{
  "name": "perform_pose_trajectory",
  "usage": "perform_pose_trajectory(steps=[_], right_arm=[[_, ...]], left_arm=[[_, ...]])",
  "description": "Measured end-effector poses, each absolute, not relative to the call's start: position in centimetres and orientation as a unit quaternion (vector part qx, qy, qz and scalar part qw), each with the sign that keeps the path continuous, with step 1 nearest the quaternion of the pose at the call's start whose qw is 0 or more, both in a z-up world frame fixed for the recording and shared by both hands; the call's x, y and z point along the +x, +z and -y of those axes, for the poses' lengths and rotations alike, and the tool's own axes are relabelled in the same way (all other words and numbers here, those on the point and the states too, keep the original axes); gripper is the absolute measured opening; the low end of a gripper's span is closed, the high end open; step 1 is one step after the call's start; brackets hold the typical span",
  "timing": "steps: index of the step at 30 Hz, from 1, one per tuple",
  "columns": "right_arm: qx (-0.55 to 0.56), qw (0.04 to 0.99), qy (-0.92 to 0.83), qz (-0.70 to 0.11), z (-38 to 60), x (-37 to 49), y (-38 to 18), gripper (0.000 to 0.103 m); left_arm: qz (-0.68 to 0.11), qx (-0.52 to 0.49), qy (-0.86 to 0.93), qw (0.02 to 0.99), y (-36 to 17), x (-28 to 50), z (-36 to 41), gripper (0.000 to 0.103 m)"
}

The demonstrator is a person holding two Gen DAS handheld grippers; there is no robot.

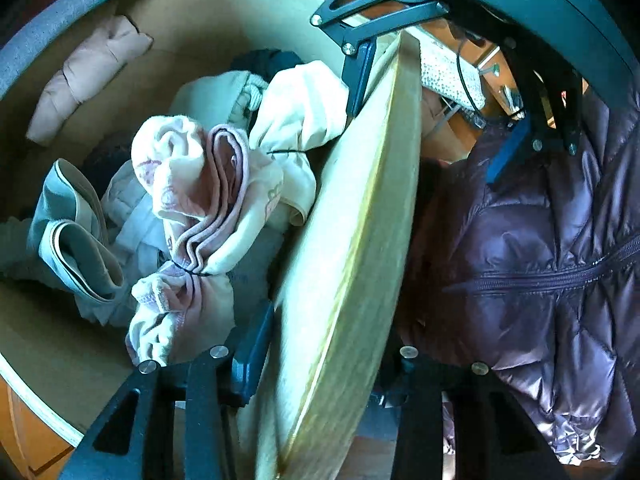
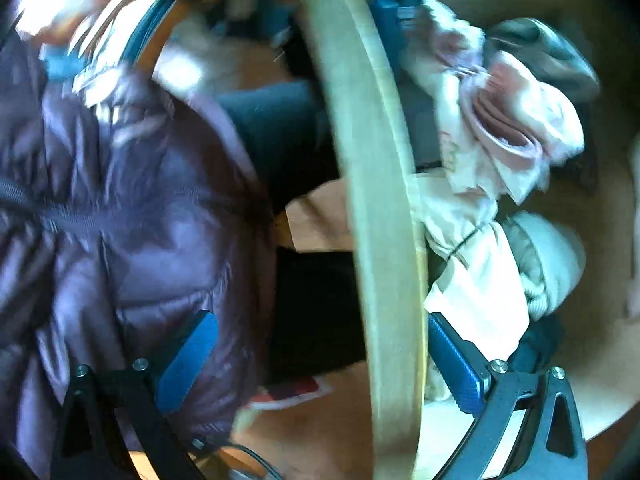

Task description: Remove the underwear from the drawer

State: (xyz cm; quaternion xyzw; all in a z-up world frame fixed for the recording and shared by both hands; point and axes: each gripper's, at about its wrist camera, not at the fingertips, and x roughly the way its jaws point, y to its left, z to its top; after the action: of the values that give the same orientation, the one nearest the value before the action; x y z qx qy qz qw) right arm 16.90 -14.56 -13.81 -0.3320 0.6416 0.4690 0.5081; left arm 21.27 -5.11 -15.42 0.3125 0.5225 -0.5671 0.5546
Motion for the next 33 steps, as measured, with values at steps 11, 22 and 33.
perform_pose_trajectory(steps=[11, 22, 33], right_arm=[[-0.380, 0.484, 0.476, -0.629, 14.7, 16.2, -13.1, 0.102], [-0.378, 0.502, 0.448, -0.636, 15.4, 15.7, -13.2, 0.103], [-0.362, 0.533, 0.428, -0.634, 15.0, 12.9, -12.8, 0.103]], left_arm=[[-0.530, 0.311, -0.550, 0.565, -16.0, 20.4, 5.1, 0.039], [-0.531, 0.327, -0.564, 0.541, -15.8, 19.0, 5.5, 0.046], [-0.534, 0.308, -0.564, 0.549, -16.7, 16.4, 5.5, 0.045]])
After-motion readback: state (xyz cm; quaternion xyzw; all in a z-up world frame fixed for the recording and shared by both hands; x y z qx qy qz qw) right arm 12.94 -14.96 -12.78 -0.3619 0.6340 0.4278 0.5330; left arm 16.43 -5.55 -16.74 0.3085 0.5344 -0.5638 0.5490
